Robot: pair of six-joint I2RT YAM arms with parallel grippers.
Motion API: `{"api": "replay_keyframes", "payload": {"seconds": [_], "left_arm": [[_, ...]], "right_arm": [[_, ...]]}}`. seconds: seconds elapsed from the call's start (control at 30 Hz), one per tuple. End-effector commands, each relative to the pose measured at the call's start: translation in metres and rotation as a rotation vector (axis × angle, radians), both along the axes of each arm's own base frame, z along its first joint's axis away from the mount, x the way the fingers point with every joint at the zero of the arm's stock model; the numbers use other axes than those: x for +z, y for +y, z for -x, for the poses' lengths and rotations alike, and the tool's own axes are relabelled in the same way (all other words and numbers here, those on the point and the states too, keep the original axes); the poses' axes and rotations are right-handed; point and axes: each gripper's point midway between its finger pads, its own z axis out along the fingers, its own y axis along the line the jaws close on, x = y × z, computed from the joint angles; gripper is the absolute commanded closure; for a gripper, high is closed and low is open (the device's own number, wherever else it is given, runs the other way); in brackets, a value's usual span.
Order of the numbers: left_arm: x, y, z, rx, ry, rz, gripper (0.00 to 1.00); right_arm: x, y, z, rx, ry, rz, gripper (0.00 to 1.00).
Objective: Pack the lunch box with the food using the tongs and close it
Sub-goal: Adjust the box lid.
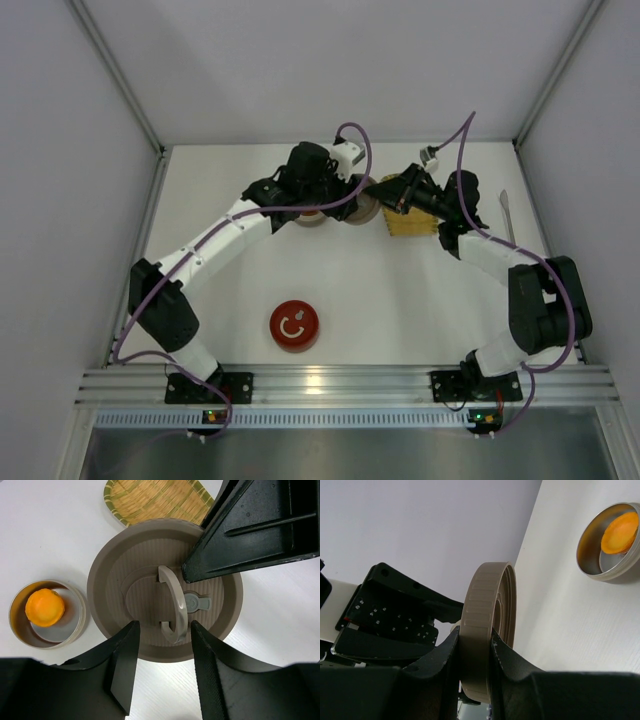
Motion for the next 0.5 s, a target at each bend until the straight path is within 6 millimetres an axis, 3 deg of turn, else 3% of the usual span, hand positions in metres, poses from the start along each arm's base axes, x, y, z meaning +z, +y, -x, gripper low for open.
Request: {"api": "replay_keyframes", "payload": {"seconds": [0.0,0.2,0.47], "left_arm": [[0.028,-0.005,-0.012,0.014,-0.086,0.04,0.51],[0.03,-0.009,-0.015,0.02,-0.087,0.053,0.58],[0.029,-0.018,-0.013,-0.011,-0.054,0.077,0.81]], "right_arm": [[0.028,-0.004,0.005,-0.014,-0.091,-0.032,1.0],[0.029,-0.003,0.005,-0.003,-0.093,-0.03,1.0],[0.029,-0.003,0.005,-0.001,-0.094,-0.024,1.0]]}}
